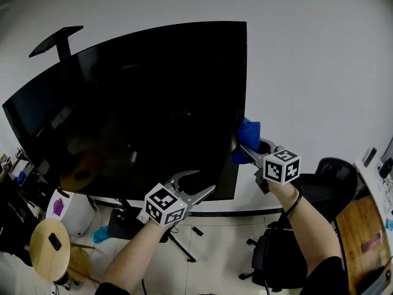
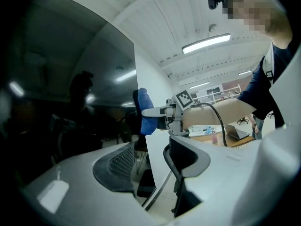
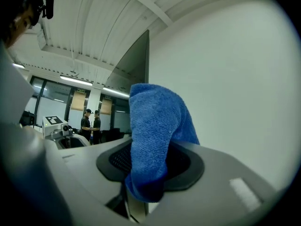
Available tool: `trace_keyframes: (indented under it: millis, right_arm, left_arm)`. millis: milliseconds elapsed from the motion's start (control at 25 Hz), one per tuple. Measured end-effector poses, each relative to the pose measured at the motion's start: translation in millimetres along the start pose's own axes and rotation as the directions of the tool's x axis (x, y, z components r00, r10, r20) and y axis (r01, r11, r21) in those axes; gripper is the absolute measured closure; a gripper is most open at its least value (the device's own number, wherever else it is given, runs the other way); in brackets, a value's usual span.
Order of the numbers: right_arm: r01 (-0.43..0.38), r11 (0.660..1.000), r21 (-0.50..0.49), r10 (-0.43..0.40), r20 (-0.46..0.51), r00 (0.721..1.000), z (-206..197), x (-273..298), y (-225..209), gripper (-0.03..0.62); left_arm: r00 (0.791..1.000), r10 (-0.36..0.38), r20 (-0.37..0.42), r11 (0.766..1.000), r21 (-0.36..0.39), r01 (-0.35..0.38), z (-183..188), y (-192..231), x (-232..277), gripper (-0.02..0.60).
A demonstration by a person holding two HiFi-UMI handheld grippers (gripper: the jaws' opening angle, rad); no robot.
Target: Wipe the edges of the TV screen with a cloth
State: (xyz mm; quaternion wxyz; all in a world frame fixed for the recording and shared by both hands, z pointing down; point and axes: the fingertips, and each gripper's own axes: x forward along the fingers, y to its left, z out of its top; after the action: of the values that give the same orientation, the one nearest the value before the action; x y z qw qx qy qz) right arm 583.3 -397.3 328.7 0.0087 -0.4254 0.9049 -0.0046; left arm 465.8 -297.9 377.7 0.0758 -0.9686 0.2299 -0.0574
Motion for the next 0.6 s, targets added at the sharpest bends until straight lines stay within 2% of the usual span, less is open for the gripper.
trace_keyframes:
  millis: [360,600]
  right_arm:
    - [0.019,0.996,0.092,-0.009,-0.108,0.994,-106,1,-5,0.427]
    - [0.049,0.987,0.153,-0.021,-0.178,0.984,-171,1,-6,0.427]
  left_arm:
    - [0.998,0.019,-0.059,0.995,-0.101,-0.025,-69,-7,4,0.36]
    - [0.996,0.022,-0.09,0.989,-0.143,-0.035,-99,-12,4,0.36]
